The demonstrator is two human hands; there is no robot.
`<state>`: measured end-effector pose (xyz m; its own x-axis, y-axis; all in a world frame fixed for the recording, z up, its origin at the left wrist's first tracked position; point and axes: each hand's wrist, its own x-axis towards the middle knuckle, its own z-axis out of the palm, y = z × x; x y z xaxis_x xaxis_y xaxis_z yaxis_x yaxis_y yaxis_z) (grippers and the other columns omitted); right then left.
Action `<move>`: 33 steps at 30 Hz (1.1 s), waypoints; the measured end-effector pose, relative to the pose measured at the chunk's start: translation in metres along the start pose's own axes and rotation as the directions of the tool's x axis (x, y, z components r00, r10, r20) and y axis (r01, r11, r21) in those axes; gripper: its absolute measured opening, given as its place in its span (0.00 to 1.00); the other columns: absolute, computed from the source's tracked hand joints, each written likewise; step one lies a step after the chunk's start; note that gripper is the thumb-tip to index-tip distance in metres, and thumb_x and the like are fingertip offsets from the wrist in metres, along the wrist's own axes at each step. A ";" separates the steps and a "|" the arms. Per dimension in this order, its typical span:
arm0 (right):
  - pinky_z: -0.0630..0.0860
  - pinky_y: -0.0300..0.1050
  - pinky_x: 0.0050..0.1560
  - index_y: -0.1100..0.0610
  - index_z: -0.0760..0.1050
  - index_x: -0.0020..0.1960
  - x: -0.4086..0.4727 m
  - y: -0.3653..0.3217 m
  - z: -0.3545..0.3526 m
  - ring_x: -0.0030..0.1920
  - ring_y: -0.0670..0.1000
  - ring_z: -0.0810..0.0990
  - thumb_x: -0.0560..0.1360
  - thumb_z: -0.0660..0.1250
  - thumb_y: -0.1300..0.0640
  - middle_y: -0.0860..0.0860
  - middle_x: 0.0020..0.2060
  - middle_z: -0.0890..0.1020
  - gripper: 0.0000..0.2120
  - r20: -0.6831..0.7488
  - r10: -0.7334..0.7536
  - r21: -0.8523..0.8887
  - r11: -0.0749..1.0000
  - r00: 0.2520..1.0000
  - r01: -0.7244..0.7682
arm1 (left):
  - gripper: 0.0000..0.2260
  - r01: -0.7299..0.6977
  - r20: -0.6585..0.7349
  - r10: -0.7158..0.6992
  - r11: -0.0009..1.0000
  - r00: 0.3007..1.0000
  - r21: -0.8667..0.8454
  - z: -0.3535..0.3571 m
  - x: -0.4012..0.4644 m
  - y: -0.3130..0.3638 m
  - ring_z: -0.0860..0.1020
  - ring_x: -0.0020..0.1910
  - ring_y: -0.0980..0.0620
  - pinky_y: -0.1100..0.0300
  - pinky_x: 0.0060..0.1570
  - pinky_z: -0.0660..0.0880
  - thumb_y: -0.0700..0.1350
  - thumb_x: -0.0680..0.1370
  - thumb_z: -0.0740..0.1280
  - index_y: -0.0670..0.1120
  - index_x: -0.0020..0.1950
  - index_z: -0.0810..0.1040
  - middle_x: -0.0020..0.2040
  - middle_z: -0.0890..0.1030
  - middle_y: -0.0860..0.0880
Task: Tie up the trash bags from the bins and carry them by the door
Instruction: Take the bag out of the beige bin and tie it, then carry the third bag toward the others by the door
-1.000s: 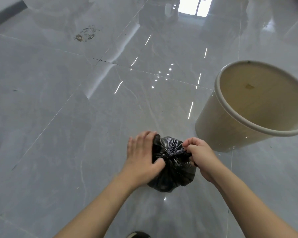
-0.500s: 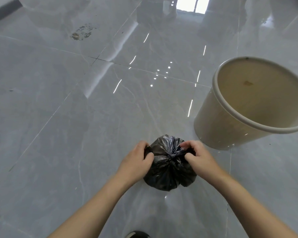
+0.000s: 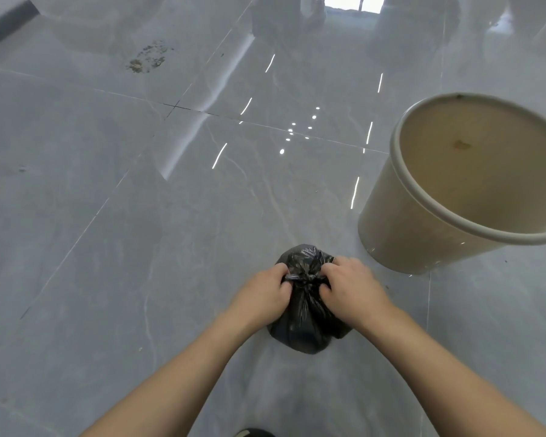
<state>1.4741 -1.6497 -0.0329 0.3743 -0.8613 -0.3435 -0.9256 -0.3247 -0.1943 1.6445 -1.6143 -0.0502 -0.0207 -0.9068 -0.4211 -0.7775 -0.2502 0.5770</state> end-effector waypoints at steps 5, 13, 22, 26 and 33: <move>0.67 0.47 0.38 0.53 0.64 0.39 0.021 0.003 -0.007 0.47 0.59 0.77 0.74 0.57 0.53 0.53 0.43 0.78 0.07 -0.061 0.002 0.077 0.997 0.998 0.003 | 0.06 0.067 -0.036 -0.072 0.991 0.997 -0.114 -0.003 0.019 0.006 0.77 0.46 0.44 0.52 0.41 0.70 0.46 0.79 0.57 0.47 0.47 0.73 0.43 0.79 0.47; 0.66 0.47 0.38 0.52 0.67 0.43 0.038 -0.004 -0.058 0.42 0.60 0.76 0.76 0.55 0.52 0.56 0.45 0.80 0.06 0.024 0.057 0.168 0.984 0.998 -0.060 | 0.06 0.212 -0.026 -0.221 0.960 0.975 -0.183 -0.053 0.029 0.053 0.73 0.42 0.43 0.52 0.41 0.68 0.42 0.79 0.57 0.45 0.44 0.71 0.38 0.75 0.48; 0.66 0.46 0.35 0.52 0.68 0.39 -0.032 -0.055 -0.299 0.37 0.56 0.73 0.75 0.55 0.52 0.50 0.36 0.75 0.08 0.127 0.090 0.295 0.947 0.988 -0.125 | 0.06 0.359 0.063 -0.355 0.903 0.933 -0.237 -0.252 -0.068 0.195 0.73 0.37 0.52 0.57 0.32 0.64 0.44 0.77 0.57 0.50 0.41 0.70 0.38 0.76 0.51; 0.70 0.47 0.37 0.52 0.70 0.41 -0.058 -0.081 -0.396 0.40 0.56 0.76 0.75 0.56 0.52 0.51 0.39 0.79 0.07 0.141 0.072 0.339 0.934 0.987 -0.116 | 0.06 0.334 0.068 -0.328 0.902 0.942 -0.274 -0.326 -0.108 0.243 0.71 0.35 0.52 0.57 0.32 0.64 0.43 0.78 0.58 0.47 0.42 0.71 0.36 0.75 0.50; 0.66 0.44 0.31 0.52 0.68 0.38 -0.133 -0.128 -0.595 0.38 0.53 0.75 0.75 0.57 0.52 0.48 0.35 0.76 0.09 0.141 0.044 0.329 0.940 0.989 -0.088 | 0.08 0.297 0.041 -0.300 0.899 0.953 -0.323 -0.476 -0.207 0.361 0.70 0.34 0.51 0.57 0.33 0.66 0.43 0.79 0.57 0.47 0.41 0.72 0.35 0.74 0.50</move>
<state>1.5093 -1.7258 0.5839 0.3377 -0.8110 -0.4777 -0.8850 -0.1007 -0.4545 1.6671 -1.6790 0.5785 0.1877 -0.7752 -0.6031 -0.5020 -0.6035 0.6195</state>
